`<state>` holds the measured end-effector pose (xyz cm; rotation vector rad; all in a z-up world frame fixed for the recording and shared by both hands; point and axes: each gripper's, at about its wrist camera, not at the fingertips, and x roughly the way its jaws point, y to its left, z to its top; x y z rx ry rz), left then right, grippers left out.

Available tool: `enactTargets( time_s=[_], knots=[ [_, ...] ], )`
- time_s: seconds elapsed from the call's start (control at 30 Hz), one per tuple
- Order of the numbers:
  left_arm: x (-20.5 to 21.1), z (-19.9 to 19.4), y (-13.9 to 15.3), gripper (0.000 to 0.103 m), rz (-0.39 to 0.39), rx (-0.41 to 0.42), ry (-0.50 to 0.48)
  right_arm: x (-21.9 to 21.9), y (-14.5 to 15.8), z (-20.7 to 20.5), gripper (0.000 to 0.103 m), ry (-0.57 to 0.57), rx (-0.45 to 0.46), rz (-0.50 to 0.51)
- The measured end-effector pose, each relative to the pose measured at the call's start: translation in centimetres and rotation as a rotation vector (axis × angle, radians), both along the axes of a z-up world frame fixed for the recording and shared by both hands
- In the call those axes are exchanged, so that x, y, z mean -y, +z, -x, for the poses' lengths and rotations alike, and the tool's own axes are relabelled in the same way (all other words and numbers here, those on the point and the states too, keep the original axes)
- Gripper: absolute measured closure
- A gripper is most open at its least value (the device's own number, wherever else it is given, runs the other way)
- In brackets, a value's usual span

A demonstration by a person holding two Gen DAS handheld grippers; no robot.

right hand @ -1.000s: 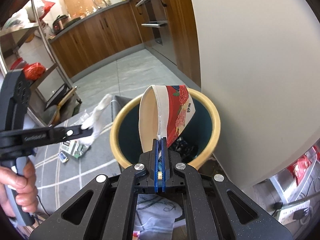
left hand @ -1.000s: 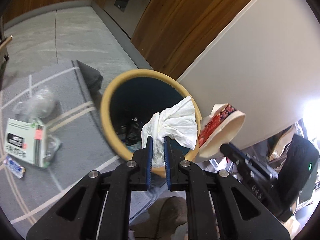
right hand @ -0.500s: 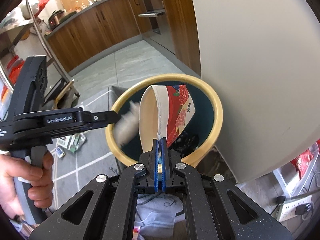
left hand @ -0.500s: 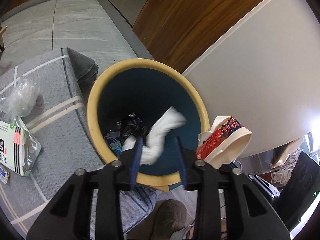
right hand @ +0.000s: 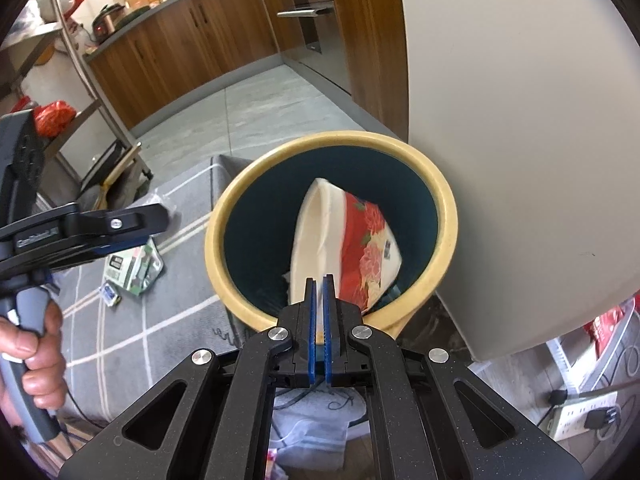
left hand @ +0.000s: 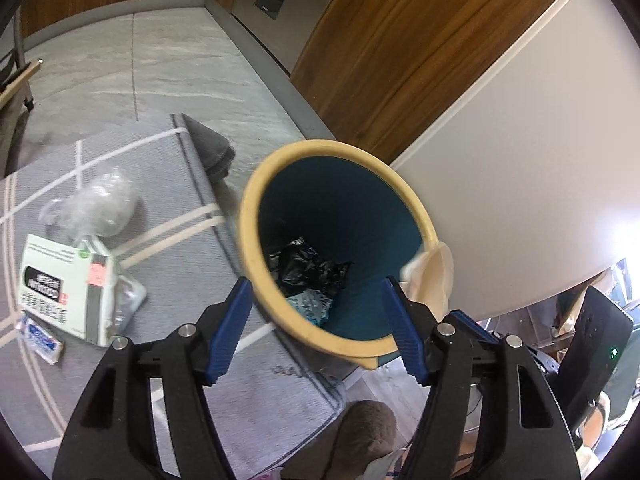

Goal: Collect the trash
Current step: 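Carry the tissue and paper cup over the bin and open both grippers, then grasp the small blue-and-white box with the left gripper while the right gripper grasps the clear plastic bag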

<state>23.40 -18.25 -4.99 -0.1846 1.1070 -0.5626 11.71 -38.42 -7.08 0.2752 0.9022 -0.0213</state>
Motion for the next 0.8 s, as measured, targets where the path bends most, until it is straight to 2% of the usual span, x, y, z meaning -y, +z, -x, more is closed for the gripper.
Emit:
enactTargets(
  time_s=[0.03,0.23,0.4,0.63,0.8],
  knots=[
    [-0.5,0.1,0.2,0.034,-0.005,0.008,0.007,-0.1,0.0,0.0,0.089,-0.001,-0.001,0.002],
    [-3.2,0.4,1.3,0.026,-0.033,0.049,0.043,-0.4,0.5,-0.1,0.074,-0.005,0.017,-0.007],
    [-6.6,0.6,1.9,0.024,-0.053,0.068,0.096,-1.1,1.4,0.0,0.067,-0.002,0.044,-0.021],
    [-12.7,1.1,1.8,0.024,-0.089,0.072,0.206,-3.3,2.3,-0.4,0.065,0.045,0.074,-0.038],
    [-17.4,1.7,0.6,0.024,-0.122,0.052,0.309,-5.5,3.0,-0.8,0.065,0.094,0.093,-0.050]
  ],
)
